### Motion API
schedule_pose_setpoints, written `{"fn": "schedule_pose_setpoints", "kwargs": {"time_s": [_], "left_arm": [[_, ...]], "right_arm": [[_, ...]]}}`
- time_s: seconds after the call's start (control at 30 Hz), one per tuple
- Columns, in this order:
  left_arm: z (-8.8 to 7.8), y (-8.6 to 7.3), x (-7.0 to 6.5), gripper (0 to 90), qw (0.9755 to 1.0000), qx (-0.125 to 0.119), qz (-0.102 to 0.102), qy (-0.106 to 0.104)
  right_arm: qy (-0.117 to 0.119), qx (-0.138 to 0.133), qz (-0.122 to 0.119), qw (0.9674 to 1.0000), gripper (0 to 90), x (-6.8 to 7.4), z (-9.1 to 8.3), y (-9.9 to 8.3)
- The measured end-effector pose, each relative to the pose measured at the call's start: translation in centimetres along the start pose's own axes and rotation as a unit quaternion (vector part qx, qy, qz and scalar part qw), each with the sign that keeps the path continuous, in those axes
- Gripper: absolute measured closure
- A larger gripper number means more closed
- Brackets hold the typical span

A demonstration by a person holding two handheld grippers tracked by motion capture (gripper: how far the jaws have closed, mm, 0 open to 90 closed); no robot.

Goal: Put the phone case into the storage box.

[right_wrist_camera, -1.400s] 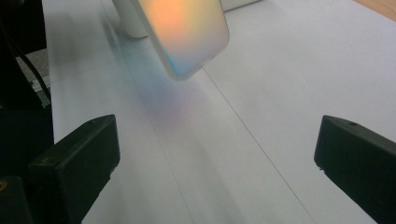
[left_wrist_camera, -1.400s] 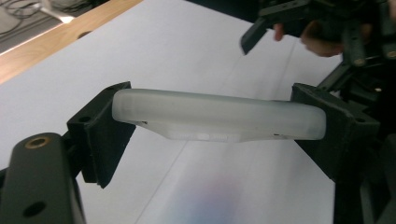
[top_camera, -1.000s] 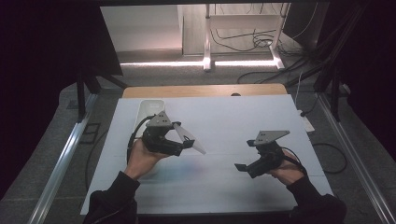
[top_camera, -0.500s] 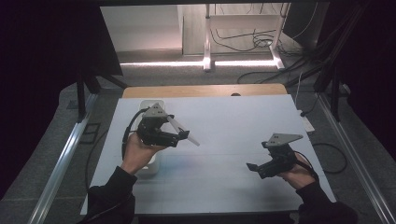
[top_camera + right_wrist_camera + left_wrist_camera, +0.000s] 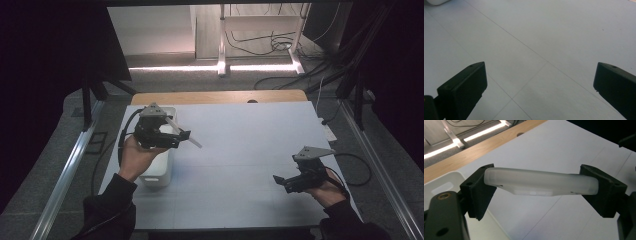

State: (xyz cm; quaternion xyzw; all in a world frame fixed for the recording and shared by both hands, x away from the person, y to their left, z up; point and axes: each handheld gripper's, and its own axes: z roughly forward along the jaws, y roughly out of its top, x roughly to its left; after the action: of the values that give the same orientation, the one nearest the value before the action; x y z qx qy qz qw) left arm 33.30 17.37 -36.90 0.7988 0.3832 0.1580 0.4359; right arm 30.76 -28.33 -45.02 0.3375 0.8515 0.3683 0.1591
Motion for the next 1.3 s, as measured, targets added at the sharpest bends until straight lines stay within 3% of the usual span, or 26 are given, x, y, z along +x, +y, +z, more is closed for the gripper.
{"fn": "schedule_pose_setpoints", "kwargs": {"time_s": [0.3,0.53,0.97,1.3], "left_arm": [[-1.0,-0.1,1.4,17.2,0.9995,0.003,-0.011,0.029],[-2.0,0.1,2.4,17.2,0.9984,0.002,-0.022,0.052],[-2.6,-0.2,3.9,17.2,0.9965,0.007,-0.038,0.074],[-2.7,0.0,4.8,17.2,0.9934,0.019,-0.053,0.1]], "right_arm": [[-0.034,0.006,0.022,0.9992,0.0,-0.8,-0.9,-1.4],[-0.052,0.001,0.054,0.9972,0.0,-1.3,-1.8,-2.6],[-0.078,-0.002,0.085,0.9933,0.0,-1.8,-3.0,-4.2],[-0.085,-0.005,0.084,0.9928,0.0,-1.7,-3.2,-4.3]]}}
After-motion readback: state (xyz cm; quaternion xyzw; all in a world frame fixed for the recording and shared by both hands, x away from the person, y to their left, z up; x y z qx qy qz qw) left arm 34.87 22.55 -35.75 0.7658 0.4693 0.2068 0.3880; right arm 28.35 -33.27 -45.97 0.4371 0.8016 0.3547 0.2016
